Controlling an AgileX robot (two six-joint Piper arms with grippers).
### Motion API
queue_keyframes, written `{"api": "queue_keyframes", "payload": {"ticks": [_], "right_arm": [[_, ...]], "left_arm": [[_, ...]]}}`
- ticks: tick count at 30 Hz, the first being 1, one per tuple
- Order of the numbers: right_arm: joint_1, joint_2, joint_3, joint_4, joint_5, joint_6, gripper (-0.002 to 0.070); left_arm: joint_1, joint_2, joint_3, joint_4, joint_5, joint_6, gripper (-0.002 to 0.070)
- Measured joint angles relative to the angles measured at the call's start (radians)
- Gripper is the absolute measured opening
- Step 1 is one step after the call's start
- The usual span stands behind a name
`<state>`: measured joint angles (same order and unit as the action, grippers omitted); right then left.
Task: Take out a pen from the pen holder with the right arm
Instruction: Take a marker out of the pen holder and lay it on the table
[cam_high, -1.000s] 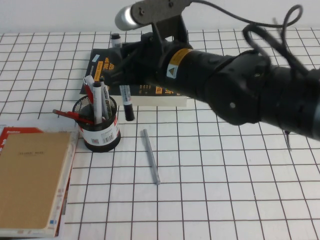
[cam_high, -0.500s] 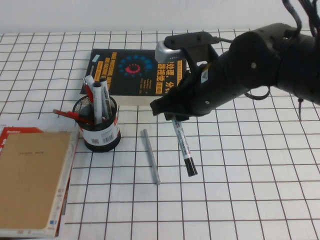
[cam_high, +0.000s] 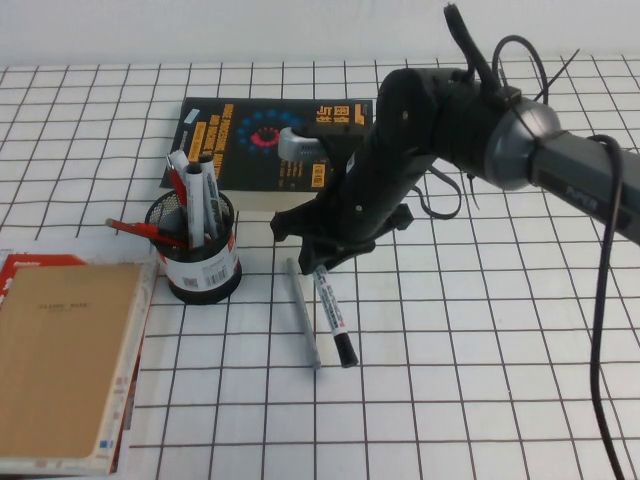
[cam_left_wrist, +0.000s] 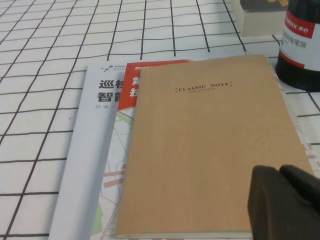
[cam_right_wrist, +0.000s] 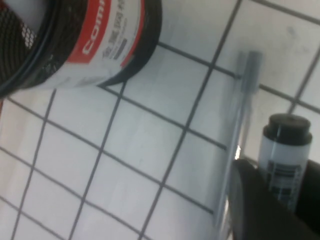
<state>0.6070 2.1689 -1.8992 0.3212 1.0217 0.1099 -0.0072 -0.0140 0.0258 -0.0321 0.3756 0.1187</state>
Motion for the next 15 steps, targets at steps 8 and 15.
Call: {"api": "queue_keyframes", "payload": {"ticks": [8,15], "right_arm": [[-0.012,0.125,-0.1,0.042,0.004,-0.025,0.013],[-0.02,0.175,-0.113,0.069,-0.041,-0.029,0.013]], "left_arm": [[0.0,0.0,0.0,0.0,0.0,0.0,-0.0004],[0.0,0.0,0.0,0.0,0.0,0.0,-0.0004]]}}
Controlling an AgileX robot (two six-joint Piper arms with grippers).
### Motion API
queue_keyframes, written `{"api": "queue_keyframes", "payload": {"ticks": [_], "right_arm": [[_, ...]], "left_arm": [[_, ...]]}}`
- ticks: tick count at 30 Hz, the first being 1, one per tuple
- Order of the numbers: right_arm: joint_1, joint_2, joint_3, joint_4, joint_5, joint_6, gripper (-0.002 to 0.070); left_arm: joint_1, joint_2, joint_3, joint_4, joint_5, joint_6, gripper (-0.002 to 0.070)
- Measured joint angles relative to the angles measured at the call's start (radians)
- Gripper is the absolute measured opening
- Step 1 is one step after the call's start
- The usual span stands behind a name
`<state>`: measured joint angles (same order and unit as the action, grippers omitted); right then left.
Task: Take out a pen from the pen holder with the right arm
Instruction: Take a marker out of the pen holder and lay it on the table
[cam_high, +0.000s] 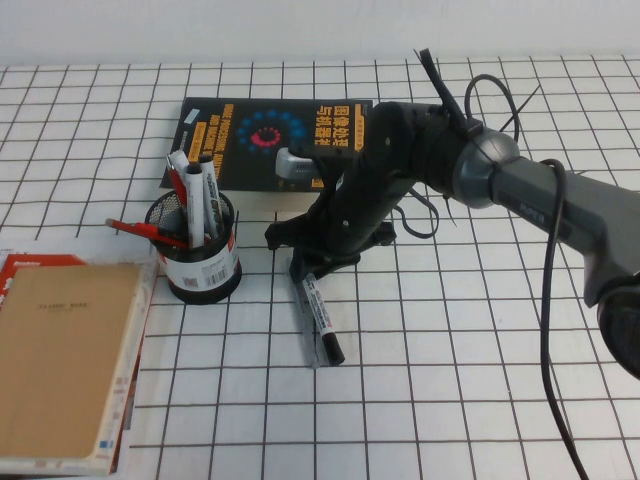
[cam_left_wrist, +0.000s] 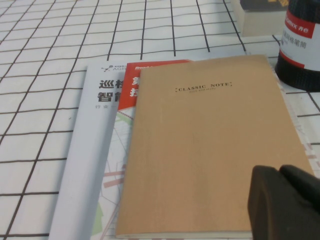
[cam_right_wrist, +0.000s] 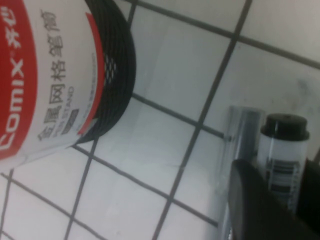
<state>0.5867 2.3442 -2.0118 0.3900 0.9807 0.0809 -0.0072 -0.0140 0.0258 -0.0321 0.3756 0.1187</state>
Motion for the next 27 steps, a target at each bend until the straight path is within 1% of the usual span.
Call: {"api": "queue_keyframes", "payload": {"ticks": [7,9,12,14,18,22,24,27], "right_arm": [[-0.002,0.004,-0.002,0.008,-0.014,0.0,0.0133],[-0.002,0.004,-0.002,0.008,-0.014,0.0,0.016],[-0.002,0.004,-0.002,0.014,-0.018,0.0,0.0245],[-0.002,0.004,-0.004,0.017,-0.019,0.0,0.0285],[-0.002,-0.01,-0.004,0.007,-0.019,0.0,0.0315],[-0.002,-0.07,0.019,-0.006,-0.005,0.0,0.0303],[-0.002,-0.137,0.07,-0.016,-0.008,-0.004,0.0267],[0.004,-0.28,0.189,-0.046,-0.036,-0.025,0.0176]], "left_arm": [[0.0,0.0,0.0,0.0,0.0,0.0,-0.0004],[0.0,0.0,0.0,0.0,0.0,0.0,-0.0004],[0.0,0.0,0.0,0.0,0.0,0.0,-0.0004],[0.0,0.0,0.0,0.0,0.0,0.0,-0.0004],[0.0,0.0,0.0,0.0,0.0,0.0,-0.0004],[0.0,0.0,0.0,0.0,0.0,0.0,-0.0004],[0.0,0.0,0.0,0.0,0.0,0.0,-0.0004],[0.0,0.0,0.0,0.0,0.0,0.0,-0.0004]]}}
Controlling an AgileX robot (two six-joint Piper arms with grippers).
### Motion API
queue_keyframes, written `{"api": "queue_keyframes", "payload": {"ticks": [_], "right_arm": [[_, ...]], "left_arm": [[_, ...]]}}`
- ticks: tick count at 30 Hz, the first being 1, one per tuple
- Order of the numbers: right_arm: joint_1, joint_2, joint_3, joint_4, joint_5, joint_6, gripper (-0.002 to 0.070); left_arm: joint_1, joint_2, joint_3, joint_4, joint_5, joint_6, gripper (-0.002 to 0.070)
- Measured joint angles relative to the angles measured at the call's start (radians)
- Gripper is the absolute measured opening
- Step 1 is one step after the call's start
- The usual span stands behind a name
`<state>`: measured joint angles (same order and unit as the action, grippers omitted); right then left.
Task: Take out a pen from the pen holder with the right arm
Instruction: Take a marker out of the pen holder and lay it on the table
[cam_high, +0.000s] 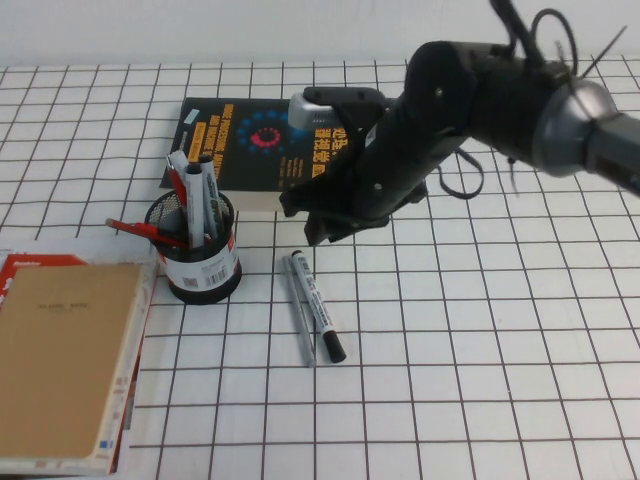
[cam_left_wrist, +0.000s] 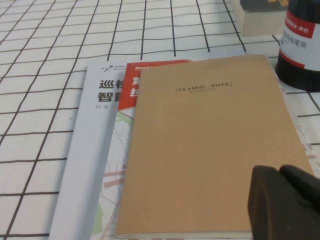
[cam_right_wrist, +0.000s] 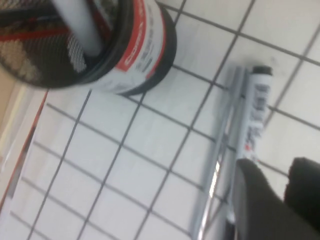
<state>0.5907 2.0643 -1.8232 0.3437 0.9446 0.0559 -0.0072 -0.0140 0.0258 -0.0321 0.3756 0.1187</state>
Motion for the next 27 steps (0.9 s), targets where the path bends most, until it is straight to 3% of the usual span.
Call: {"api": "queue_keyframes", "payload": {"ticks": [4,7,17,27], "right_arm": [[0.004,-0.221,0.216,-0.042,-0.069,-0.02,0.0045],[0.004,-0.387,0.379,-0.083,-0.094,-0.027,0.0003],[0.004,-0.856,0.692,-0.148,-0.028,-0.03,-0.0014],[0.004,-1.062,0.731,-0.191,0.281,-0.032,-0.0014]], "left_arm": [[0.0,0.0,0.0,0.0,0.0,0.0,-0.0004],[0.0,0.0,0.0,0.0,0.0,0.0,-0.0004],[0.0,0.0,0.0,0.0,0.0,0.0,-0.0004],[0.0,0.0,0.0,0.0,0.0,0.0,-0.0004]]}}
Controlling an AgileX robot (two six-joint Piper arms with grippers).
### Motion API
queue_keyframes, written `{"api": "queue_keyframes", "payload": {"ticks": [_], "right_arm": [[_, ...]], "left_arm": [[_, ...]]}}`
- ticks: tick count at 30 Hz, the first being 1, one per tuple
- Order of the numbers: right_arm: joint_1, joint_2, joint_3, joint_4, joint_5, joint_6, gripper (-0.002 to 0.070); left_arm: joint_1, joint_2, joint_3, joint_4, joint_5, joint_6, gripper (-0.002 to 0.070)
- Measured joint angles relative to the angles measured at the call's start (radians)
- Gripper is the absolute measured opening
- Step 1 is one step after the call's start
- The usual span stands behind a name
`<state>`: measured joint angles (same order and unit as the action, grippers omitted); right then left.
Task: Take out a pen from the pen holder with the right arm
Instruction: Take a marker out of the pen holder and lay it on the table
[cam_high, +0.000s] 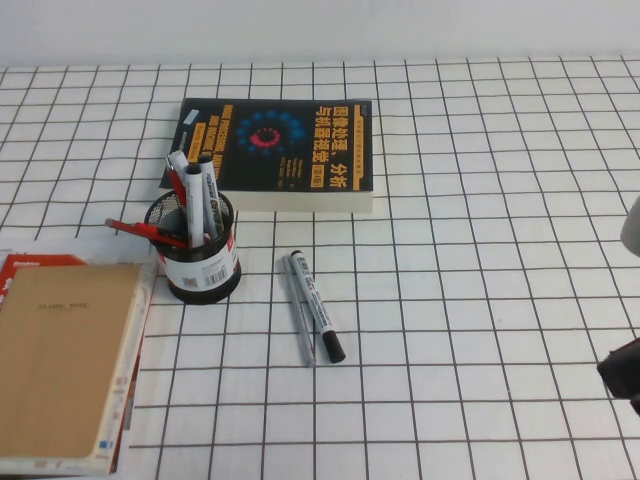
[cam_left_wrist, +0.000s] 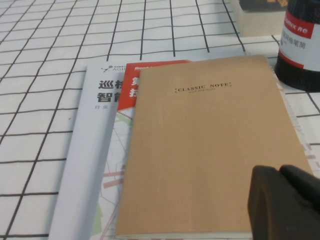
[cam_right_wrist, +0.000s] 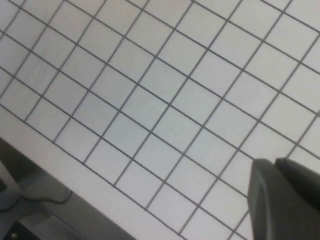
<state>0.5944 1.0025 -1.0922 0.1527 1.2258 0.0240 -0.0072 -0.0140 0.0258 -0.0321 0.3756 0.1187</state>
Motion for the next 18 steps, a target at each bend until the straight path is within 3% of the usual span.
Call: {"api": "queue_keyframes", "payload": {"ticks": [7,12,18], "right_arm": [[-0.002,-0.011,0.075,-0.094,-0.061,0.0,-0.0014],[-0.094,-0.1,0.263,-0.106,-0.39,0.0,-0.0014],[-0.303,-0.285,0.611,-0.106,-0.861,0.0,-0.0015]], "left_arm": [[0.0,0.0,0.0,0.0,0.0,0.0,-0.0004],[0.0,0.0,0.0,0.0,0.0,0.0,-0.0004],[0.0,0.0,0.0,0.0,0.0,0.0,-0.0004]]}}
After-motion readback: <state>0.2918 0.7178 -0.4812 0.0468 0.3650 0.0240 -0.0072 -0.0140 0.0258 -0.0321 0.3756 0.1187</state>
